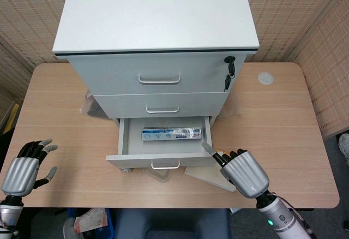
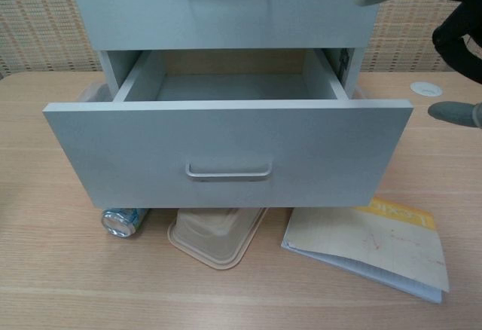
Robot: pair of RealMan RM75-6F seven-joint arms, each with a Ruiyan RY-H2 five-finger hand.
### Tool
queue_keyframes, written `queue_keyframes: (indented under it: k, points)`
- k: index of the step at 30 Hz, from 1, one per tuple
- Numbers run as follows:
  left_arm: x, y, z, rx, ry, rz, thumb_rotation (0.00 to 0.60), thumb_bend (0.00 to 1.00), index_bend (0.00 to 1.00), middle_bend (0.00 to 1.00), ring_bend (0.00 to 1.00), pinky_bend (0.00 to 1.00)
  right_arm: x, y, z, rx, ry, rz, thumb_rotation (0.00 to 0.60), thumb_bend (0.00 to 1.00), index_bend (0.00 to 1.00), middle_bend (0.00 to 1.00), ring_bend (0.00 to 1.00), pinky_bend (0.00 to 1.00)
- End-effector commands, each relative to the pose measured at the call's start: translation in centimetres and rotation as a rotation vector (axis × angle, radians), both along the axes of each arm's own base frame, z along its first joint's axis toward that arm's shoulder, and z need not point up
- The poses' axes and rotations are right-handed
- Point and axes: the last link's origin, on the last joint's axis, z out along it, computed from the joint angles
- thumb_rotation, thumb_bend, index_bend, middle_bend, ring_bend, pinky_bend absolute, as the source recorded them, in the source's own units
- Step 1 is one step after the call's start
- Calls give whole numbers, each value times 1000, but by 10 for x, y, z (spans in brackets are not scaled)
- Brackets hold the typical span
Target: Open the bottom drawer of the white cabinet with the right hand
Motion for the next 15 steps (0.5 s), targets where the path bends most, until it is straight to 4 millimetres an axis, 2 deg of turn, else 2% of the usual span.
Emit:
queue_keyframes:
  k: [1, 7, 11, 15]
  points:
    - [0, 1, -1, -2, 0, 1, 600, 325, 256, 188, 156, 146, -9, -4, 6, -26, -2, -34, 600, 222, 106, 586, 585, 740]
    - [-1, 4, -2, -4, 2, 4, 600, 325, 255, 188, 156, 146, -38, -12, 20, -73, 2, -147, 600, 221, 106, 407, 373, 580]
    - [-1, 6, -3, -4, 4, 5, 600, 325, 255, 188, 156, 146, -57, -14, 26, -89, 9, -214, 600, 220, 106, 374, 308, 511]
    - [1, 8, -4, -5, 3, 1, 600, 325, 255, 188, 156, 146, -72, -15, 27, -87, 19, -261, 600, 220, 106, 372, 299, 488]
